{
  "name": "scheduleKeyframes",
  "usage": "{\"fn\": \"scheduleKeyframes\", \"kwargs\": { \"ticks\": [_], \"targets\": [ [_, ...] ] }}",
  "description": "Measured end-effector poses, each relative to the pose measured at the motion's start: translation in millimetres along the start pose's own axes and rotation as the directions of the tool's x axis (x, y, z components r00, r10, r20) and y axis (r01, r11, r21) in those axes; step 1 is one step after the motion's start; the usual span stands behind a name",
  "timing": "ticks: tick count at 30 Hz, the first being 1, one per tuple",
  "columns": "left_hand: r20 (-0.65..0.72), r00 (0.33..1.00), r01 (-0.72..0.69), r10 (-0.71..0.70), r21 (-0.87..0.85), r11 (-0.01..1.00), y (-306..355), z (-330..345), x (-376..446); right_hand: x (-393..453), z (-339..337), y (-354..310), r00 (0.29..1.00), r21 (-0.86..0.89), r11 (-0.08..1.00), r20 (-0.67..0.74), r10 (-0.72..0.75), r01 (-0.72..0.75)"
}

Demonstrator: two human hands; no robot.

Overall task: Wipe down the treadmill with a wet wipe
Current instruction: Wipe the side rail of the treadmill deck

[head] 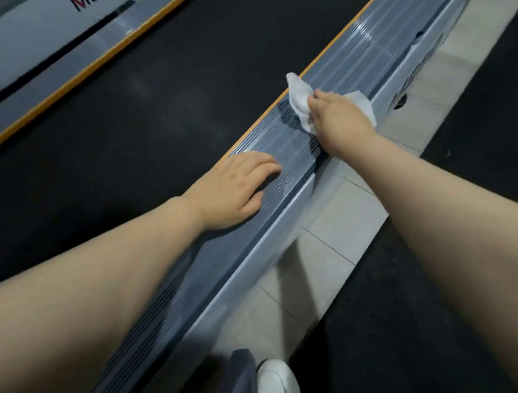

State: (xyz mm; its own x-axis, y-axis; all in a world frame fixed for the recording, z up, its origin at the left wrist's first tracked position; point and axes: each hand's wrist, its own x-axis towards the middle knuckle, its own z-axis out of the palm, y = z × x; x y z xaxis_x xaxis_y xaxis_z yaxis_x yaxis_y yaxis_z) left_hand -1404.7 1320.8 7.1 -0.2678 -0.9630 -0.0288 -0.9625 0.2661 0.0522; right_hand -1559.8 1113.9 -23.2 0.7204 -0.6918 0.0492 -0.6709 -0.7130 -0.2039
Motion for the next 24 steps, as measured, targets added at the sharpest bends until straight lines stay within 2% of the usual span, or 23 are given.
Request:
{"fn": "scheduleKeyframes", "kwargs": {
  "ticks": [2,4,6,8,9,11,13,16,19,24],
  "targets": [
    [-0.023,0.999,-0.028,0.028,-0.01,1.0,-14,1,36,18,-4,19,0.993,-0.01,0.992,0.004,0.122,-0.122],
    [-0.112,0.991,0.064,-0.075,-0.093,0.994,-34,5,65,19,-6,19,0.994,-0.003,0.994,0.004,0.113,-0.113],
    [-0.189,0.938,0.239,-0.292,-0.26,0.936,-54,8,91,2,-4,7,0.998,0.033,0.999,0.055,-0.03,0.028],
    [-0.146,0.843,0.404,-0.518,-0.464,0.788,-70,11,112,-31,5,-15,0.971,0.071,0.971,0.064,-0.231,0.226],
    [-0.096,0.822,0.439,-0.561,-0.521,0.732,-73,12,120,-43,6,-23,0.955,0.078,0.957,0.078,-0.286,0.28],
    [-0.052,0.877,0.366,-0.477,-0.57,0.735,-72,16,127,-34,1,-8,0.968,0.04,0.971,0.081,-0.239,0.237],
    [-0.04,0.926,0.287,-0.375,-0.57,0.77,-66,19,126,3,-7,31,0.997,0.004,1.0,0.071,-0.002,0.002],
    [-0.04,0.918,0.308,-0.395,-0.554,0.773,-64,18,124,45,-19,79,0.958,0.017,0.962,0.095,0.271,-0.274],
    [-0.033,0.909,0.312,-0.415,-0.607,0.731,-67,17,127,50,-17,71,0.944,0.0,0.947,0.079,0.32,-0.321],
    [0.03,0.907,0.312,-0.42,-0.717,0.623,-74,18,127,34,-14,63,0.968,0.004,0.971,0.074,0.239,-0.24]
  ]
}}
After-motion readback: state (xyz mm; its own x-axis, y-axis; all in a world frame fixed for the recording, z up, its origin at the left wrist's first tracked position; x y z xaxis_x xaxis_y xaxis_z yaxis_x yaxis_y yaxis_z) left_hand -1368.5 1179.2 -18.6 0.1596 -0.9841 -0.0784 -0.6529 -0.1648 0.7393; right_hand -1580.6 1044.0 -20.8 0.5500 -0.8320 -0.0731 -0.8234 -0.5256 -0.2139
